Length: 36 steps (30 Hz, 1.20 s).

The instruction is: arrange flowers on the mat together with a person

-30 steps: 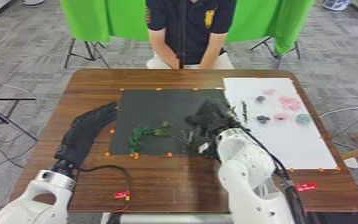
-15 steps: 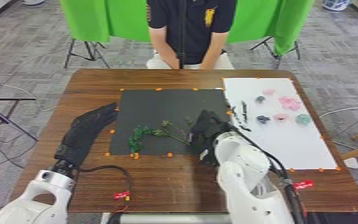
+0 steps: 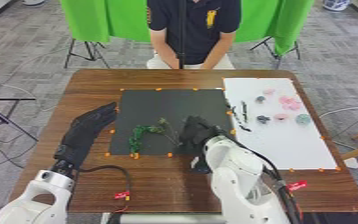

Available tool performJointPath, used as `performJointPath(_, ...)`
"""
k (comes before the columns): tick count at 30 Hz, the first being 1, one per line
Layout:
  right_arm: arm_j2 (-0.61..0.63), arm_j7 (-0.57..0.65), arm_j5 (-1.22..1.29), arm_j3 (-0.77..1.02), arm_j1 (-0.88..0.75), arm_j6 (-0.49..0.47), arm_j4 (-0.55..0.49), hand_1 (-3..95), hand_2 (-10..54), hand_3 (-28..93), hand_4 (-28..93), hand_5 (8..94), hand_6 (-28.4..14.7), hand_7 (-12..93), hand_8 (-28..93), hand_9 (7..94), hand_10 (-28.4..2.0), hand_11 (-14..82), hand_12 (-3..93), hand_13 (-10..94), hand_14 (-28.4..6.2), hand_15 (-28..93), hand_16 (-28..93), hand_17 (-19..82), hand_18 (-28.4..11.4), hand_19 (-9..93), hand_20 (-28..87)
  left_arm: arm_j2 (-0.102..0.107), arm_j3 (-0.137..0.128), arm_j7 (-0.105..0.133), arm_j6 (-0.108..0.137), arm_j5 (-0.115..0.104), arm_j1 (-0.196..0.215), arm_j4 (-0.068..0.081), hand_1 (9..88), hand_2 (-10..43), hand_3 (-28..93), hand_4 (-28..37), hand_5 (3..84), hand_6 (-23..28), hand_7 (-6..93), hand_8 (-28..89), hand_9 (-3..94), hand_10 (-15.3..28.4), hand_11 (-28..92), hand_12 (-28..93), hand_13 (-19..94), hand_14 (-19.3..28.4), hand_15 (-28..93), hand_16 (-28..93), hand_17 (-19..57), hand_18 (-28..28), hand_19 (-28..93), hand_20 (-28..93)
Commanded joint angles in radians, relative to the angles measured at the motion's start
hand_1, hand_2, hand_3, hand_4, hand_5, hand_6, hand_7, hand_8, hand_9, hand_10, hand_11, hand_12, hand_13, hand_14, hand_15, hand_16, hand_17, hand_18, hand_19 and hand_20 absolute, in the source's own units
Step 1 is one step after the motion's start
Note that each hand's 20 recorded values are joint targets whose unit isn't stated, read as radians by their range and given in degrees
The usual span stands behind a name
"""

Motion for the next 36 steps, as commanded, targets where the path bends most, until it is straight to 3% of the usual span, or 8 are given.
performJointPath(1,0.011,0.012,0.029,-0.025,-0.032,-0.051,-0.03,43.9,2.5,65,-11,81.1,-0.7,14,3,93.7,-10.5,45.0,19.3,94,-2.2,69,25,73,-12.1,93,63,-0.011,-0.006,-0.012,-0.011,-0.006,0.015,0.001,24.2,-0.2,59,-17.9,41.6,4.8,4.5,-3,37.1,13.5,7,15,25,17.1,5,7,-3.1,14.9,5,14)
performJointPath(15,0.014,-0.004,0.057,-0.026,-0.031,-0.057,-0.049,44.1,2.6,65,-10,80.9,-0.5,14,3,93.7,-10.6,44.9,19.0,94,-2.2,69,24,73,-12.0,93,63,-0.012,-0.006,-0.011,-0.015,-0.007,0.015,0.003,24.5,0.1,59,-18.1,42.0,4.4,5.6,-3,38.2,13.7,8,16,26,17.0,6,8,-3.2,15.0,5,14)
performJointPath(25,0.07,0.047,0.193,0.082,-0.005,-0.156,-0.143,41.5,0.2,65,-7,84.2,0.0,15,5,93.7,-10.3,46.1,18.4,94,-2.3,69,24,73,-11.9,93,63,-0.013,-0.006,-0.015,-0.021,-0.009,0.01,0.004,24.2,-0.5,60,-19.0,43.2,4.3,5.9,-3,39.2,13.9,8,17,26,17.4,6,8,-3.2,15.0,6,13)
performJointPath(27,0.08,0.043,0.253,0.123,-0.025,-0.116,-0.179,41.2,0.3,65,-7,84.8,0.0,15,5,93.7,-10.3,46.2,18.3,94,-2.3,69,24,74,-11.8,93,63,-0.012,-0.009,-0.013,-0.019,-0.01,0.013,0.001,24.1,-0.6,60,-19.3,43.4,4.3,5.9,-3,39.3,13.9,8,17,26,17.4,6,8,-3.3,15.0,5,13)
performJointPath(29,0.09,-0.01,0.352,0.182,-0.069,0.018,-0.206,40.6,0.6,65,-8,85.1,0.0,14,5,93.7,-10.3,46.3,18.1,94,-2.4,69,24,74,-11.8,93,63,-0.01,-0.007,-0.009,-0.015,-0.011,0.011,0.002,23.8,-1.1,61,-19.5,43.5,4.3,5.9,-3,39.4,14.0,8,17,26,17.4,6,8,-3.2,15.0,5,13)
performJointPath(33,0.108,-0.323,0.626,0.304,-0.174,0.357,-0.174,34.5,4.6,67,-10,83.5,0.6,16,-4,93.7,-11.3,37.9,19.4,94,-3.8,60,25,70,-12.1,93,51,-0.006,0.001,0.018,0.007,-0.012,0.016,0.002,23.7,-1.6,62,-19.8,43.8,4.5,5.6,-3,39.0,14.2,8,16,26,17.4,5,7,-3.2,14.9,5,13)
performJointPath(35,0.115,-0.451,0.776,0.365,-0.21,0.397,-0.154,28.3,5.2,68,-10,76.0,-0.2,16,-9,87.0,-14.7,23.1,20.6,87,-8.7,41,29,57,-14.6,87,32,0.002,0.011,0.036,0.021,-0.017,0.012,0.007,23.7,-1.7,62,-20.0,43.9,4.6,5.3,-3,38.9,14.2,8,16,26,17.2,5,7,-3.1,14.9,5,14)
performJointPath(36,0.105,-0.508,0.86,0.41,-0.227,0.344,-0.144,26.2,5.1,68,-11,71.8,-1.0,15,-9,81.7,-15.8,18.6,19.8,79,-12.0,34,27,48,-16.5,80,29,0.003,0.015,0.049,0.03,-0.019,0.014,0.008,23.7,-1.8,62,-20.0,43.9,4.6,5.3,-3,38.8,14.1,8,16,26,17.2,5,7,-3.0,14.9,5,14)
